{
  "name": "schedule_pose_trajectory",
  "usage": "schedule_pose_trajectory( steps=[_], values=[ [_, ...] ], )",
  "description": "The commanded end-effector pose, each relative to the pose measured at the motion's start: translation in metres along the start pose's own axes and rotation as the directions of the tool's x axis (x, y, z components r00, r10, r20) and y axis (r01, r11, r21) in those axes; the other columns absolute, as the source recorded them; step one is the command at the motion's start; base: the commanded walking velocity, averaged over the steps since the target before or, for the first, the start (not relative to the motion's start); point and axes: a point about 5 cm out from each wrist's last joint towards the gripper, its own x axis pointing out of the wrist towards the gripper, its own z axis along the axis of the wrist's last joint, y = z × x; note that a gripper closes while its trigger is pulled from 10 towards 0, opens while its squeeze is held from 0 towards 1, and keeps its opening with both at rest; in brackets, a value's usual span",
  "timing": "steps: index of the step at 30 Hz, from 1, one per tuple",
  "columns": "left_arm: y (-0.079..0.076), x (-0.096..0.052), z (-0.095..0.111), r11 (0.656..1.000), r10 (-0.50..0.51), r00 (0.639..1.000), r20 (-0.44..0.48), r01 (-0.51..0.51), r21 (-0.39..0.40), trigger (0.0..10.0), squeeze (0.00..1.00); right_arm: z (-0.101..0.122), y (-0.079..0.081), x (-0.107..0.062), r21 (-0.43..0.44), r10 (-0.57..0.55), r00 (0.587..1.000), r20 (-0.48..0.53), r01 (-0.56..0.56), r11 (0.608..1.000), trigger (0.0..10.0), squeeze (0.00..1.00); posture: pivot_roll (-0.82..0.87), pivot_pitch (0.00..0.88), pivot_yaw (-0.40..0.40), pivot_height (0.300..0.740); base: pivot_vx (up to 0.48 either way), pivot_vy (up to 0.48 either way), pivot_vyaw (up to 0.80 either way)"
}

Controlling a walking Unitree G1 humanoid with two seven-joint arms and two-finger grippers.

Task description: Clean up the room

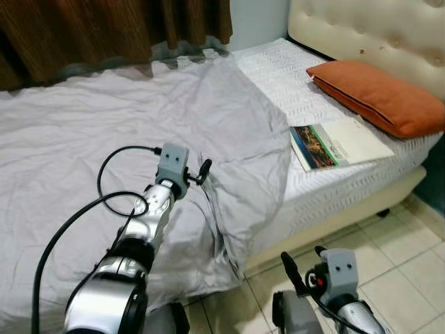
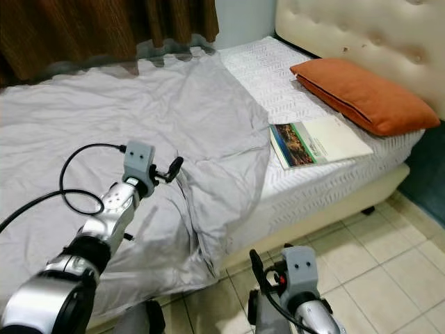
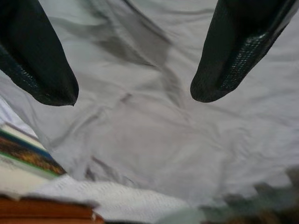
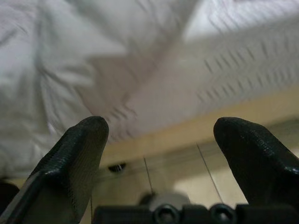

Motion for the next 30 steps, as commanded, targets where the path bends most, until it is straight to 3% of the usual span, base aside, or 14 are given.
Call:
schedule_pose_trajectory(
  steps=[1, 2, 3, 4, 8, 9, 12, 13, 14, 16, 17, 19, 24, 30],
  values=[
    [-0.002, 0.000, -0.013, 0.999, 0.034, 0.996, -0.086, -0.036, -0.019, 10.0, 0.00, 0.007, -0.002, -0.013, -0.002, -0.024, 1.000, 0.008, 0.024, 1.000, 10.0, 0.00, -0.41, 0.261, 0.074, 0.584, 0.000, 0.000, 0.00],
    [-0.002, 0.000, -0.013, 0.999, 0.034, 0.996, -0.086, -0.036, -0.019, 10.0, 0.00, 0.007, -0.002, -0.013, -0.002, -0.024, 1.000, 0.008, 0.024, 1.000, 10.0, 0.00, -0.41, 0.261, 0.074, 0.584, 0.000, 0.000, 0.00],
    [-0.006, 0.000, -0.017, 0.996, 0.066, 0.991, -0.116, -0.072, -0.045, 10.0, 0.00, 0.006, -0.002, -0.027, -0.004, -0.036, 0.999, -0.013, 0.036, 0.999, 10.0, 0.00, -0.44, 0.318, 0.062, 0.584, 0.000, 0.000, 0.00],
    [-0.006, 0.000, -0.017, 0.996, 0.066, 0.991, -0.116, -0.072, -0.045, 10.0, 0.00, 0.006, -0.002, -0.027, -0.004, -0.036, 0.999, -0.013, 0.036, 0.999, 10.0, 0.00, -0.44, 0.318, 0.062, 0.584, 0.000, 0.000, 0.00],
    [-0.014, 0.001, -0.021, 0.994, 0.101, 0.984, -0.149, -0.107, -0.034, 10.0, 0.00, 0.003, 0.000, -0.055, -0.004, -0.042, 0.997, -0.063, 0.041, 0.999, 10.0, 0.00, -0.48, 0.403, 0.035, 0.584, 0.000, 0.000, 0.00],
    [-0.012, 0.000, -0.026, 0.989, 0.139, 0.974, -0.176, -0.144, -0.014, 10.0, 0.00, 0.000, 0.002, -0.065, 0.000, -0.043, 0.995, -0.089, 0.043, 0.999, 10.0, 0.00, -0.49, 0.430, 0.032, 0.584, 0.000, 0.000, 0.00],
    [-0.005, -0.003, -0.031, 0.981, 0.182, 0.961, -0.208, -0.191, -0.023, 10.0, 0.00, -0.002, 0.005, -0.074, 0.007, -0.046, 0.992, -0.114, 0.047, 0.999, 10.0, 0.00, -0.50, 0.448, 0.027, 0.584, 0.000, 0.000, 0.00],
    [-0.001, -0.004, -0.032, 0.974, 0.198, 0.954, -0.226, -0.218, -0.066, 5.5, 0.00, -0.001, 0.008, -0.080, 0.013, -0.048, 0.990, -0.129, 0.050, 0.999, 10.0, 0.00, -0.50, 0.454, 0.025, 0.584, 0.000, 0.000, 0.00],
    [0.000, -0.004, -0.032, 0.971, 0.202, 0.952, -0.230, -0.226, -0.082, 2.0, 0.00, -0.001, 0.008, -0.082, 0.015, -0.048, 0.990, -0.136, 0.050, 0.999, 10.0, 0.00, -0.50, 0.454, 0.025, 0.584, 0.000, 0.000, 0.00],
    [0.001, -0.004, -0.031, 0.969, 0.204, 0.952, -0.230, -0.229, -0.090, 2.0, 0.00, 0.000, 0.009, -0.083, 0.016, -0.047, 0.989, -0.138, 0.050, 0.999, 10.0, 0.00, -0.50, 0.459, 0.025, 0.584, 0.000, 0.000, 0.00],
    [0.000, -0.002, -0.027, 0.969, 0.196, 0.956, -0.219, -0.223, -0.106, 0.0, 0.00, 0.000, 0.008, -0.085, 0.017, -0.049, 0.988, -0.144, 0.052, 0.999, 10.0, 0.00, -0.50, 0.460, 0.025, 0.584, 0.000, 0.000, 0.00],
    [-0.003, 0.005, -0.014, 0.975, 0.160, 0.971, -0.178, -0.183, -0.125, 0.0, 0.00, 0.000, 0.006, -0.085, 0.020, -0.057, 0.987, -0.152, 0.061, 0.998, 10.0, 0.00, -0.49, 0.455, 0.028, 0.584, 0.000, 0.000, 0.00],
    [-0.011, 0.009, -0.005, 0.986, 0.101, 0.984, -0.148, -0.119, -0.117, 0.0, 0.00, 0.002, 0.005, -0.082, 0.024, -0.063, 0.986, -0.153, 0.068, 0.997, 10.0, 0.00, -0.47, 0.451, 0.029, 0.584, 0.000, 0.000, 0.00],
    [-0.024, 0.011, -0.005, 0.996, -0.006, 0.988, -0.152, -0.007, -0.088, 0.0, 0.00, 0.004, 0.005, -0.074, 0.033, -0.056, 0.988, -0.144, 0.061, 0.998, 10.0, 0.00, -0.45, 0.445, 0.034, 0.584, 0.000, 0.000, 0.00]
  ],
)
